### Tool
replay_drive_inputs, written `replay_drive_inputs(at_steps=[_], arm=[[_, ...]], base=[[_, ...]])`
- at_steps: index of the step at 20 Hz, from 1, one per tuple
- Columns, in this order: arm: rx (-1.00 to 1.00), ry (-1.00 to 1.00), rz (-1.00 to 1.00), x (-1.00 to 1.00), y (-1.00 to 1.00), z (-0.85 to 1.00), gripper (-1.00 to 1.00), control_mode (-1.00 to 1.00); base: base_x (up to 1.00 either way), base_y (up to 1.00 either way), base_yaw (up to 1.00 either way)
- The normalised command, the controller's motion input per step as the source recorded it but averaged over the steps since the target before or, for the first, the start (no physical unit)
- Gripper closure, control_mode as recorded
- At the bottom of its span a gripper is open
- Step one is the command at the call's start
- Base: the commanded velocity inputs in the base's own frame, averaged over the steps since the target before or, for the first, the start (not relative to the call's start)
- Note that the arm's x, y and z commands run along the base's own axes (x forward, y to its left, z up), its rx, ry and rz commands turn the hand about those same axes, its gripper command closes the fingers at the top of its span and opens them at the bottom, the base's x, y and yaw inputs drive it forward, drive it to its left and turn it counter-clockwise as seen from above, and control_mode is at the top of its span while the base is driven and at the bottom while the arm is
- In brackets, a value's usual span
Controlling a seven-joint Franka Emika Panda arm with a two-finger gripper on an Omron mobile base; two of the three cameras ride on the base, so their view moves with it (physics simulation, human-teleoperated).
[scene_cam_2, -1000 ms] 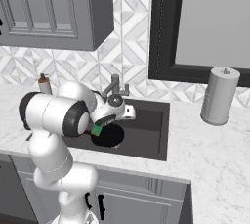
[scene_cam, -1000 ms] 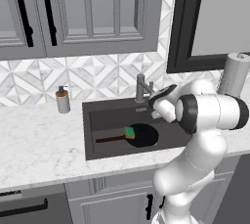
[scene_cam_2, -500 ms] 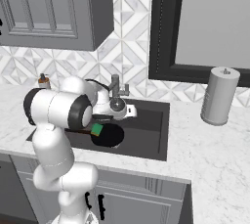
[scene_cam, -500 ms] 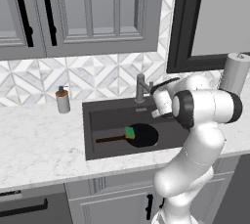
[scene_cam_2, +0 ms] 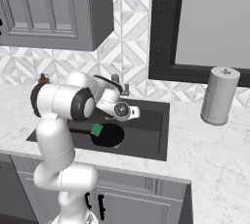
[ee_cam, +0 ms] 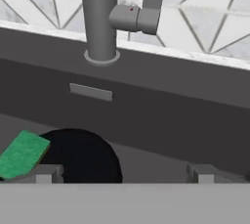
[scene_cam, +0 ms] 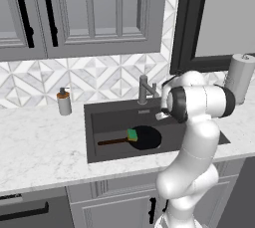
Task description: Pick the pan and sponge and place them into the sink. Then turn on the water.
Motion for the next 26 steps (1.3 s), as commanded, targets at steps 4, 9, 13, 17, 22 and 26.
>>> replay_drive_inputs(at_steps=[4, 9, 13, 17, 22, 26], arm=[[0.0, -0.05, 0.01, 0.31, -0.13, -0.09, -1.0, -1.0], [0.0, -0.04, 0.01, 0.34, -0.2, -0.07, -1.0, -1.0], [0.02, -0.1, 0.0, 0.26, -0.27, -0.01, -1.0, -1.0], [0.04, -0.16, 0.0, 0.01, -0.04, 0.14, -1.0, -1.0], [0.05, -0.08, 0.0, 0.0, -0.03, 0.19, -1.0, -1.0], [0.05, -0.01, 0.0, 0.25, 0.0, 0.09, -1.0, -1.0]], base=[[0.0, 0.0, 0.0], [0.0, 0.0, 0.0], [0.0, 0.0, 0.0], [0.0, 0.0, 0.0], [0.0, 0.0, 0.0], [0.0, 0.0, 0.0]])
